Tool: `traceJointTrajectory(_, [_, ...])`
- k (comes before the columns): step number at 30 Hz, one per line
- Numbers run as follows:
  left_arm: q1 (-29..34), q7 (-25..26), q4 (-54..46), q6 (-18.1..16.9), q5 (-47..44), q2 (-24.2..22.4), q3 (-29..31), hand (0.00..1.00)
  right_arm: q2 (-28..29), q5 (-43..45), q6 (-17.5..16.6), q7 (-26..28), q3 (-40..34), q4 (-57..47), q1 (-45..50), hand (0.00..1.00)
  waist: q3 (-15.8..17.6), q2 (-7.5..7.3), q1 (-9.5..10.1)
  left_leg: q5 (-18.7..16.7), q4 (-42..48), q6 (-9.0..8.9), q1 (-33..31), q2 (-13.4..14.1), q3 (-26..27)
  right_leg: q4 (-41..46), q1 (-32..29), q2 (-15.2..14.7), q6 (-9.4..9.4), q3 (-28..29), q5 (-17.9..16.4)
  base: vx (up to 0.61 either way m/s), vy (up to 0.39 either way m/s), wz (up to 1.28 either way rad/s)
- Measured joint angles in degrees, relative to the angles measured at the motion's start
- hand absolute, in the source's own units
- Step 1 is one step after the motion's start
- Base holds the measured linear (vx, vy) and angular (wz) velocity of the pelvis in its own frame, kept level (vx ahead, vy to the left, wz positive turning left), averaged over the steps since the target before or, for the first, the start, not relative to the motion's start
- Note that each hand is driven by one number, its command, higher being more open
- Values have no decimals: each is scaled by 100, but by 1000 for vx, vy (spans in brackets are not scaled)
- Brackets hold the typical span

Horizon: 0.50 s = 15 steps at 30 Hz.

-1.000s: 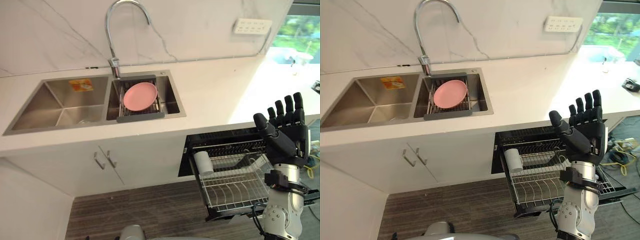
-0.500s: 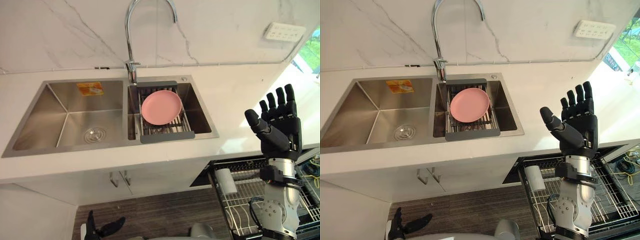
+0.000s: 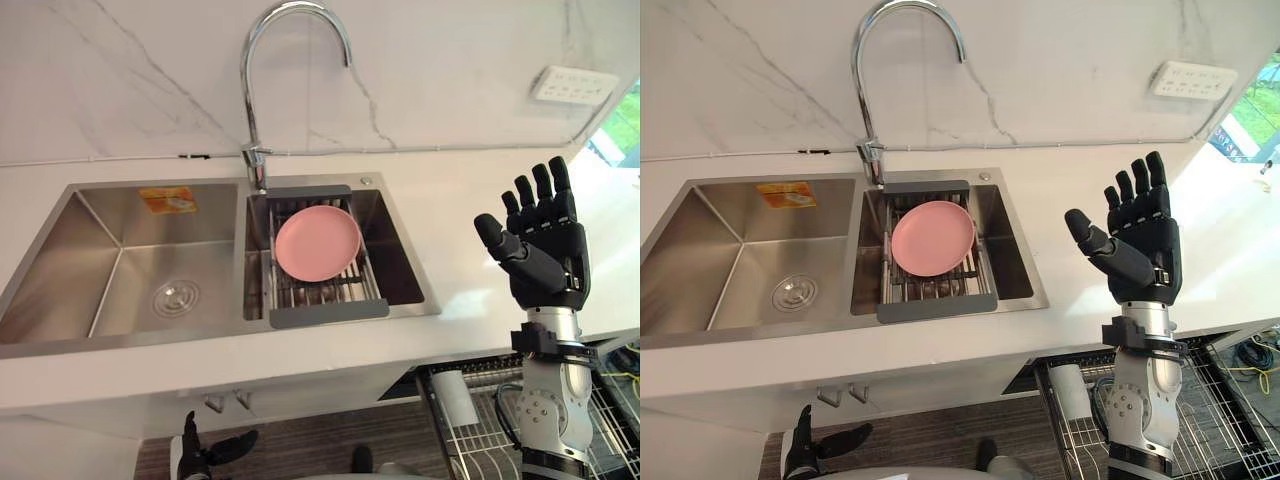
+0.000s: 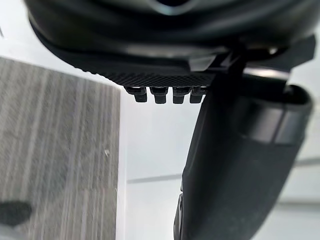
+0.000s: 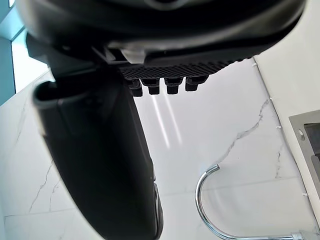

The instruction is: Walk over to the sink, pick up the cup, carry it to the dishwasher, place the cup inside the dishwasher, then close the dishwasher door

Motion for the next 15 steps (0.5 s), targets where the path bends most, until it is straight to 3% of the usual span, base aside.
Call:
traceJointTrajectory(2, [106, 55, 48, 3, 62, 4, 115, 100, 12, 0, 26, 6, 97, -17, 17, 100, -8, -14, 20, -1, 404, -2, -246, -20, 66, -5, -57, -39, 2, 46, 0, -17, -2, -8])
traceJointTrajectory(4, [209, 158, 131, -10, 266, -53, 211, 100, 26, 1, 46, 12, 131, -82, 45, 100, 38, -17, 92, 0, 1665, -55, -839, 11, 77, -74, 23, -180, -115, 127, -55, -2, -14, -2])
traceJointTrajectory(5, [242, 179, 125, -16, 281, -73, 213, 100, 52, 1, 47, 3, 120, -76, 45, 100, 122, -81, 114, -218, 1904, -78, -952, 51, 94, -79, 103, -226, -130, 138, -60, 0, 0, 0])
traceJointTrajectory(6, [334, 186, 117, -28, 306, -95, 205, 100, 174, 1, 46, -28, 114, -21, 39, 100, 140, -89, 164, -444, 1800, -16, -1075, 131, 95, -83, 199, -283, -144, 169, -73, -28, 25, -6])
traceJointTrajectory(7, [411, 185, 117, -28, 347, -107, 192, 100, 246, 0, 44, -37, 104, -7, 40, 100, 150, -98, 180, -437, 1583, -42, -1195, 189, 56, -106, 259, -321, -117, 200, -101, -41, 25, -16])
traceJointTrajectory(9, [531, 186, 115, -29, 397, -154, 187, 100, 262, -74, -2, -32, 132, 0, 46, 100, 199, -16, 217, -222, 1095, -171, -1393, 321, -126, -143, 345, -299, -66, 284, -130, -27, 54, -33])
traceJointTrajectory(10, [658, 189, 117, -28, 440, -216, 178, 100, 226, -136, -59, -40, 129, 3, 54, 100, 202, 92, 283, 255, 1048, -345, -1416, 363, -329, -128, 364, -223, 25, 454, -191, 3, 174, -73])
traceJointTrajectory(11, [773, 190, 129, -24, 449, -258, 170, 100, 221, -178, -120, -21, 149, 2, 59, 100, 178, 157, 350, 365, 1024, -219, -1322, 330, -335, -139, 405, -207, 75, 676, -175, 20, 189, -76])
traceJointTrajectory(14, [740, 227, 132, -20, 431, -247, 166, 100, 186, -229, -449, 58, 116, -130, 71, 100, 157, -8, 255, 496, 626, -93, -1173, 54, -174, -59, 294, -439, 225, 776, -114, 57, 131, -29])
traceJointTrajectory(15, [297, 243, 60, -159, 91, -13, -23, 100, 17, -178, -597, 724, 66, -191, 44, 100, 230, -301, 206, 811, -44, 98, -660, -115, -253, -138, 548, -536, 343, 690, -168, 23, 37, -1])
